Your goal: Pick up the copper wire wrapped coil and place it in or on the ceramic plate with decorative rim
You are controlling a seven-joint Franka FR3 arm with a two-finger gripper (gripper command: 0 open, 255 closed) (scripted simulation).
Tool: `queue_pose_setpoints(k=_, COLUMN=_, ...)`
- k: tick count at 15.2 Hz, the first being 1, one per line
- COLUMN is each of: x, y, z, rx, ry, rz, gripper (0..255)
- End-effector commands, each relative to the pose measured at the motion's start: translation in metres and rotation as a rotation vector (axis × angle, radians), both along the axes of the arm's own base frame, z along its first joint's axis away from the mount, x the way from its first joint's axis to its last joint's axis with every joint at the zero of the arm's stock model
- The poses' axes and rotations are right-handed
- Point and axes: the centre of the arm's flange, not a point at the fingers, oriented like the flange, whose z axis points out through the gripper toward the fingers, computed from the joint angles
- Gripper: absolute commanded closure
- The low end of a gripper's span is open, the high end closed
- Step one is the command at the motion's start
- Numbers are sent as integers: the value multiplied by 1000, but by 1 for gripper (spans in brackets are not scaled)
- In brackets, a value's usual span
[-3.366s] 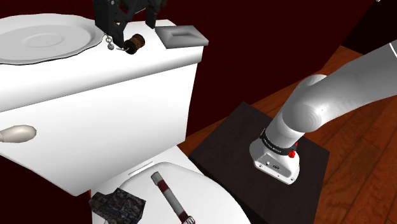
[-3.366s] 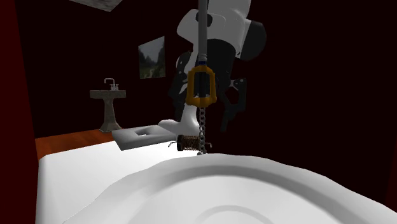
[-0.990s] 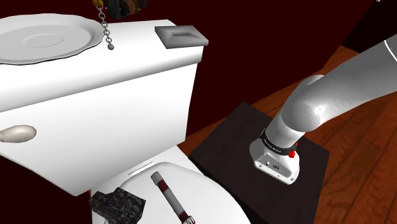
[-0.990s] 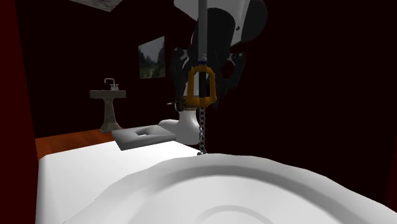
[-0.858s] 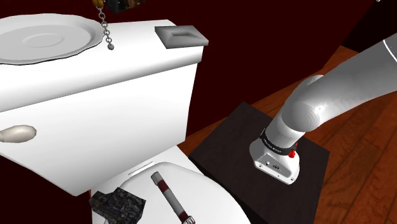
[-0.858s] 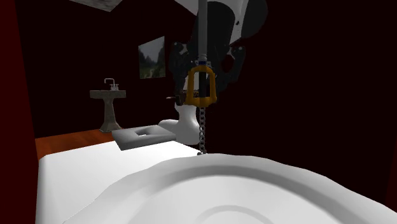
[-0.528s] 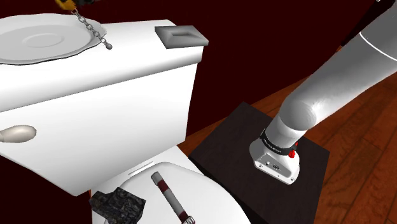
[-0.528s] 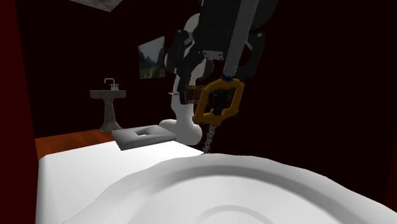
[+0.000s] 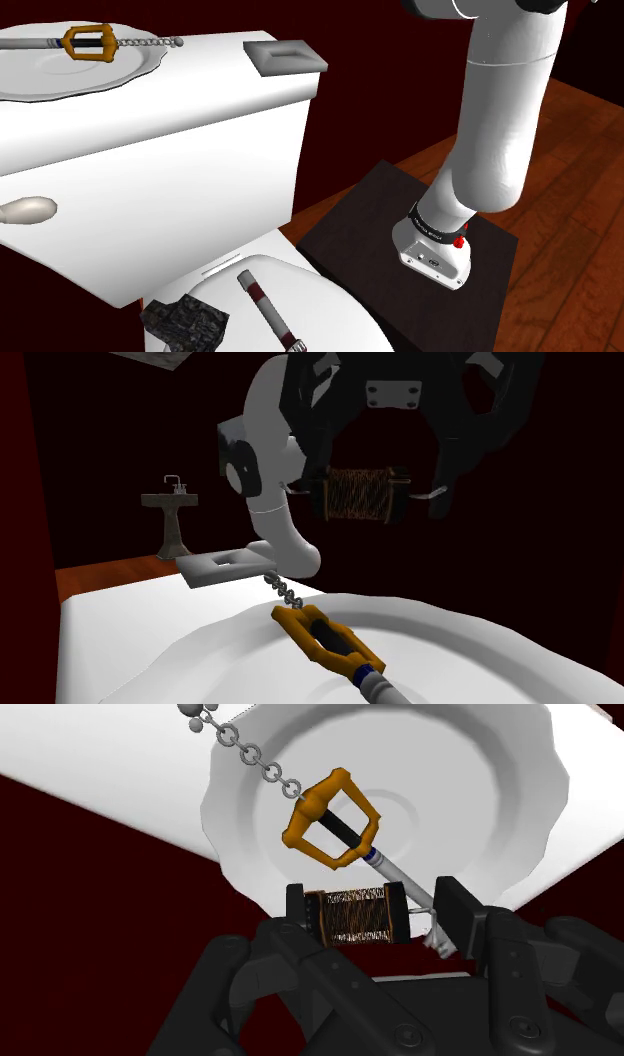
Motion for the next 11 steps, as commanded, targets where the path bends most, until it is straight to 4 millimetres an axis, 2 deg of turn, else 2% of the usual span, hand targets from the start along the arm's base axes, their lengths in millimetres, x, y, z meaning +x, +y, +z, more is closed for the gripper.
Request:
queue_pose_setpoints(k=1, x=20, y=17, z=-1, rx=-5, ry=-1, rz=-5, gripper=255)
queue_pose_setpoints(k=2, x=23, y=20, z=-1, rx=-5, ry=-1, rz=-5, gripper=255)
queue_pose_setpoints(k=11, x=23, y=20, z=-49, rx=-5, ry=-1, rz=-5, gripper=255)
